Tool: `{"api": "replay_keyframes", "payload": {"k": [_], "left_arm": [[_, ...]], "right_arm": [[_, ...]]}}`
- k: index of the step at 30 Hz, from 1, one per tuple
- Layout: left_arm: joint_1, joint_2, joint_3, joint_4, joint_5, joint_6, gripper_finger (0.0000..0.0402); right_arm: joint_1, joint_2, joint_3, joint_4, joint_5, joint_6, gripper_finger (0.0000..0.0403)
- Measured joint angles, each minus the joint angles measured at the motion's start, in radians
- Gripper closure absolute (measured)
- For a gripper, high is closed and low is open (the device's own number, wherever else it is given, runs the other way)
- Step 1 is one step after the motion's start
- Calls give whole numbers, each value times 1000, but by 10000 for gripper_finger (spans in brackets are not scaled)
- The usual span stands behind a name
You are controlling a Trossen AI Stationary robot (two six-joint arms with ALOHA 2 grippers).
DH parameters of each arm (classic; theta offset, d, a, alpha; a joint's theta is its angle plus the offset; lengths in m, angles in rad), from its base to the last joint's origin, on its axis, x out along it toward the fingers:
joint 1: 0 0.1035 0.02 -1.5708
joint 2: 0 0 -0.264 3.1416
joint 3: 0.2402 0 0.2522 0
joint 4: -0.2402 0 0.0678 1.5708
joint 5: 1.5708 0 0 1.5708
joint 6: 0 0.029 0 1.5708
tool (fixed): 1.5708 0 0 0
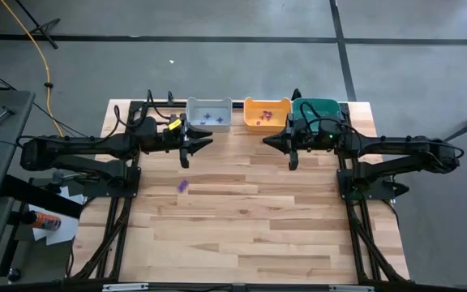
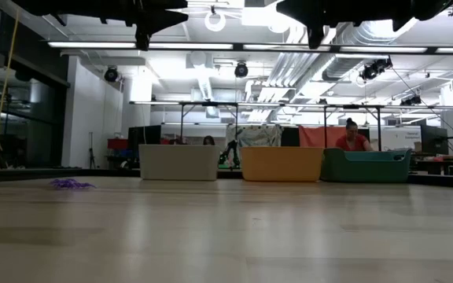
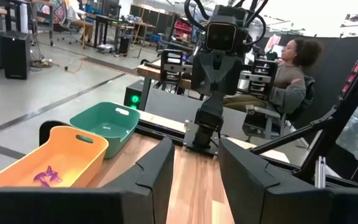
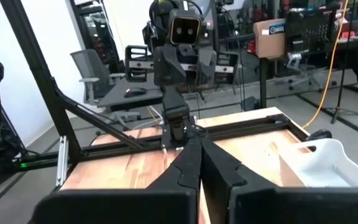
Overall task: Sort Halloween decoration
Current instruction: Put the purple spider toy into the gray bin
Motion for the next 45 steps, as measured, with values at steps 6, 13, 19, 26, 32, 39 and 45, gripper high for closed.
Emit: {"api": "replay_keyframes", "payload": {"k": [6,13,19,26,32,39,45], "left_arm": [[0,0,0,0,0,0,287],[0,0,0,0,0,0,287],[-6,0,0,-104,64,-35,287],[-75,31,0,-645,79,-262,287],[-146,169,-3,-1007,79,-527,287],[-186,322,-5,-1066,79,-642,287],[-186,370,-5,-950,95,-656,287]], "right_arm": [[0,0,0,-15,4,0,398],[0,0,0,-15,4,0,402],[0,0,0,-20,4,5,402],[0,0,0,-38,5,8,402],[-3,0,0,-49,5,1,402],[-25,0,0,-55,5,8,402],[-31,0,0,-56,5,8,402]]}}
